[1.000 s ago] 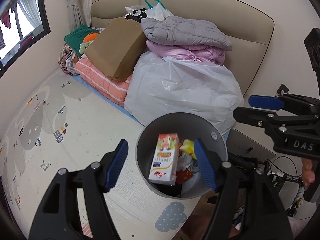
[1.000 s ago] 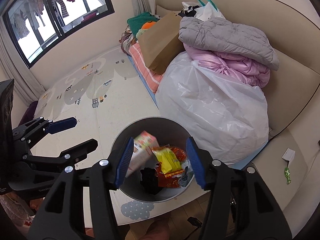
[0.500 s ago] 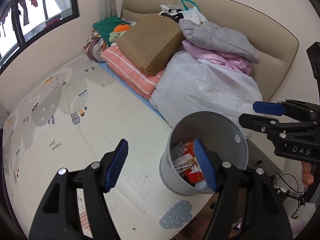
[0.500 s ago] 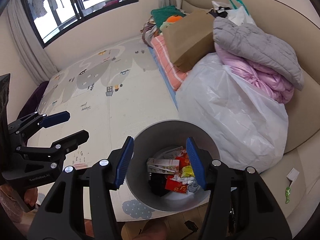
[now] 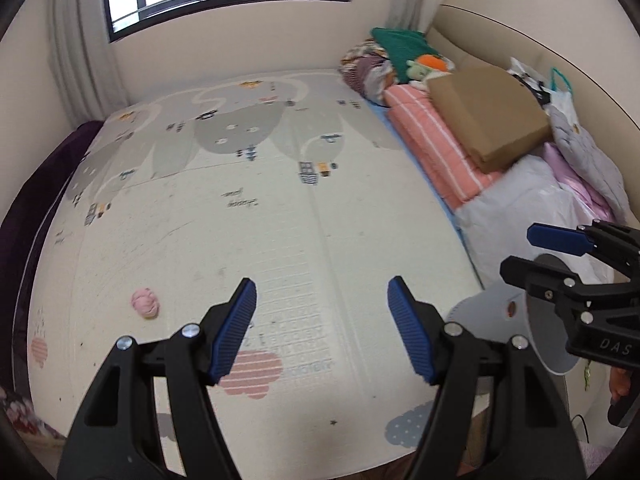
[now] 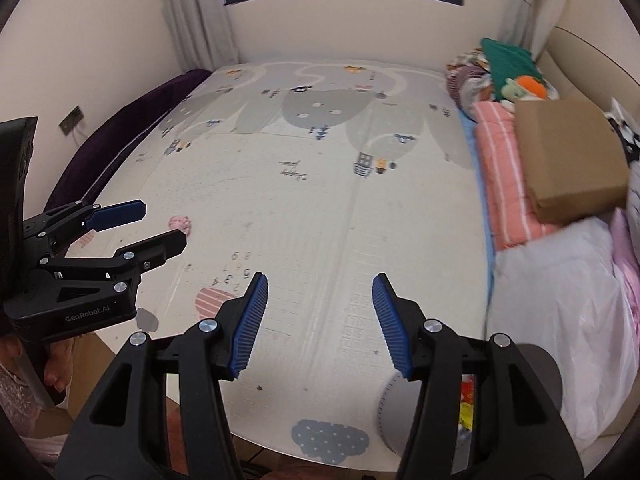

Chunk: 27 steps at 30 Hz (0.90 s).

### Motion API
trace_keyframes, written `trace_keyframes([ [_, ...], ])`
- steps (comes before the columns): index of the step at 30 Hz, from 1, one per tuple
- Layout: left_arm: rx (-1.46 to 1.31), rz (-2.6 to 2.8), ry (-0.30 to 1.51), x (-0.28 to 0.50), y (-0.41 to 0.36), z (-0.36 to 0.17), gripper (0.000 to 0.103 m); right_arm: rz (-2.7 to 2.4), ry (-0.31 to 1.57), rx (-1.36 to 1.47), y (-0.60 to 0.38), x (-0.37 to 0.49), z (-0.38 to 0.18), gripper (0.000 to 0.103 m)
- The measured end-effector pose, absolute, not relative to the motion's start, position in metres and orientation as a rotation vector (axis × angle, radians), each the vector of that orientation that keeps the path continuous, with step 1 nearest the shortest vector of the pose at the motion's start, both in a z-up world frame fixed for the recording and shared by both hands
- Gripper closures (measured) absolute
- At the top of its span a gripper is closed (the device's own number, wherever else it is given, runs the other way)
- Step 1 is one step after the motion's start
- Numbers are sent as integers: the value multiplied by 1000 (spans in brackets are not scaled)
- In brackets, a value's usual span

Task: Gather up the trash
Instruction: 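Move both open tools back over the pink sock ball on the mat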

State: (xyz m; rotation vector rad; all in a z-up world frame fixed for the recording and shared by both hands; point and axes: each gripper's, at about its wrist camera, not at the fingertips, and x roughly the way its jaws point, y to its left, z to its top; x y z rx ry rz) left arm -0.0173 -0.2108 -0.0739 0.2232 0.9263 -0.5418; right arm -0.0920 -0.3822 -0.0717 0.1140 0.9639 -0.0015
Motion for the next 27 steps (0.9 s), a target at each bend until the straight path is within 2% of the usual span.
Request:
trace_keyframes([
  [8,166,-344,971,66,-62,-93,34,160,990,35,-221,20,-95,50],
  [14,159,-252,1029,124,28,-127,35,240,1039,30,-115,92,-127,51],
  [20,115,-197,1082,161,81,-176,35,286,1077,2,-51,146,-174,51],
  [27,69,-138,1171,189,120,-262,35,287,1113,-53,-9,193,-260,51],
])
